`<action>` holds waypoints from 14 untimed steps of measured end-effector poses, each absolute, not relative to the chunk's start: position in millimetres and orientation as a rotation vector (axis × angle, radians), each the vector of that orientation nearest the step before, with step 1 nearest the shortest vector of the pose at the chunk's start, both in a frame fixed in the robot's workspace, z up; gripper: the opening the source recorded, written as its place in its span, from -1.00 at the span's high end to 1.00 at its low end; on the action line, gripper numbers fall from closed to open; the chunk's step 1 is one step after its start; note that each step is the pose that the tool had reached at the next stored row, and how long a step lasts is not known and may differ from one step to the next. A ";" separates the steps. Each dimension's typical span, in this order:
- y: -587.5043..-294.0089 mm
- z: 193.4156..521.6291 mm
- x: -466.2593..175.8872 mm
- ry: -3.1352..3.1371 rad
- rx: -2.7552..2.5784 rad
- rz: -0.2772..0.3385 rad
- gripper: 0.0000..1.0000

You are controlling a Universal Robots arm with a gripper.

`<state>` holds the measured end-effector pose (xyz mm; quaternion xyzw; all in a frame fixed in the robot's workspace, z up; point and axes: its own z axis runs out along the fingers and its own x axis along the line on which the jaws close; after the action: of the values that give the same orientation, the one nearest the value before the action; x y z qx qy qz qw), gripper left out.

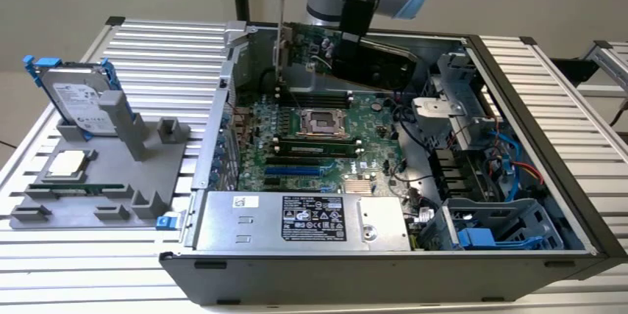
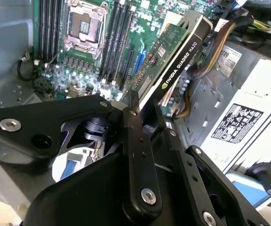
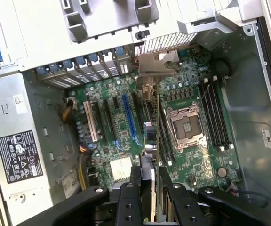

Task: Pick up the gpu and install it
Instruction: 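Insert the gpu into the slot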

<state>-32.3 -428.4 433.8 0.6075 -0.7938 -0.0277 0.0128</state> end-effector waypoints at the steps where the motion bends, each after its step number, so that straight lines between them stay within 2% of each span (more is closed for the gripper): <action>1: -428.4 433.8 -32.3 -2.469 1.899 -0.086 1.00; 14: -428.4 433.8 -32.3 -2.411 1.970 -0.085 1.00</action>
<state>-32.3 -428.4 433.8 0.6324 -0.7741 -0.0273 0.0137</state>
